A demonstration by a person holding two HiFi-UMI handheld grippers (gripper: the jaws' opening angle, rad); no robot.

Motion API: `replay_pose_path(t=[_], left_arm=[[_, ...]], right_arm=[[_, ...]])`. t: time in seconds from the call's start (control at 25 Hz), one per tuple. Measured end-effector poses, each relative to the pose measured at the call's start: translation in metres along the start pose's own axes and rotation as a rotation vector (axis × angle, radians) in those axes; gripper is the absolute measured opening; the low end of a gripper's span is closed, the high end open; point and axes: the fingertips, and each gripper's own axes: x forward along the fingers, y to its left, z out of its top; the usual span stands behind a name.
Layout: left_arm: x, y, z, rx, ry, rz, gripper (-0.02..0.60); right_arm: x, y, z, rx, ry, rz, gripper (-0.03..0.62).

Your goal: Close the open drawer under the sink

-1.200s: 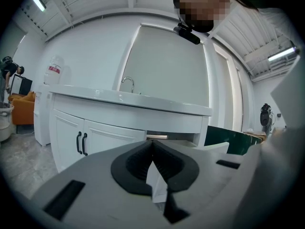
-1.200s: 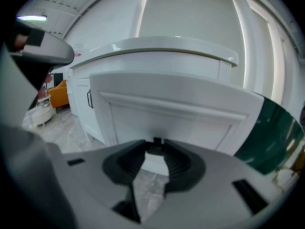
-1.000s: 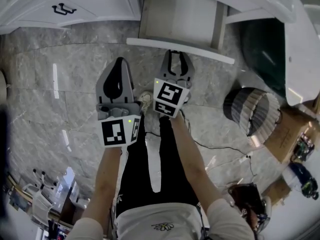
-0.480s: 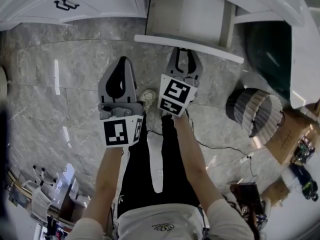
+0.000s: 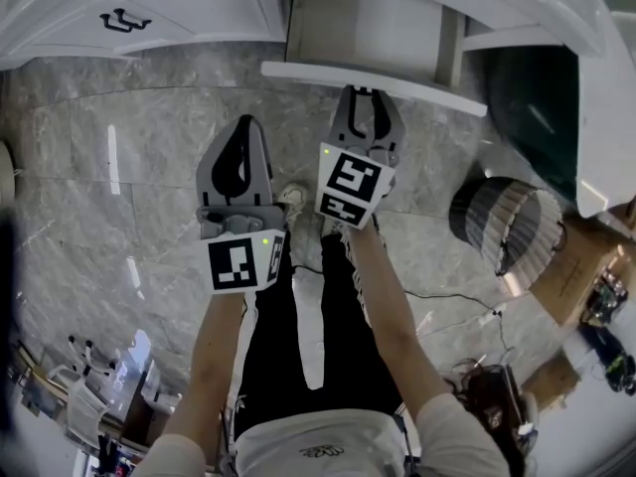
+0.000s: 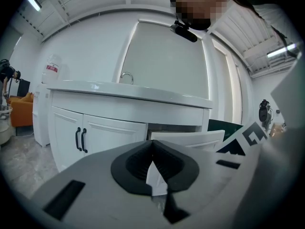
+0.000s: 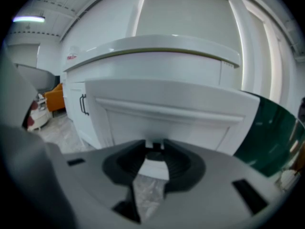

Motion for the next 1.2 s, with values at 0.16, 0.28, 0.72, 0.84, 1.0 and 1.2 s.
replay_pose_path(t=[0.16, 0.28, 0.72, 0.84, 1.0, 1.2], left_arm=[[0.001, 0.003, -0.003, -0.019, 0.007, 0.014, 0.02], [0.002, 0.002, -0.002, -0.016, 0.01, 0.01, 0.02], [0.003, 0.019, 0.005, 0.011, -0.002, 0.025, 0.02], [0.001, 0.019, 0.003, 0.004, 0.001, 0.03, 0.02], [0.0, 0.019, -0.011, -0.018, 0.029, 0.046, 0.02], [0.007, 0.003, -0.016, 0.008, 0.04, 0.022, 0.02]], right_arm=[[0.008, 0.0, 0.006, -0.007, -0.01, 0.019, 0.141], [0.019, -0.002, 0.013, -0.003, -0.003, 0.022, 0.141], [0.029, -0.009, 0.014, -0.019, 0.011, 0.023, 0.141], [0.028, -0.01, 0.017, -0.006, 0.031, 0.019, 0.14], [0.027, -0.007, 0.017, 0.01, 0.053, 0.023, 0.138], [0.035, -0.008, 0.025, 0.034, 0.053, 0.045, 0.138]])
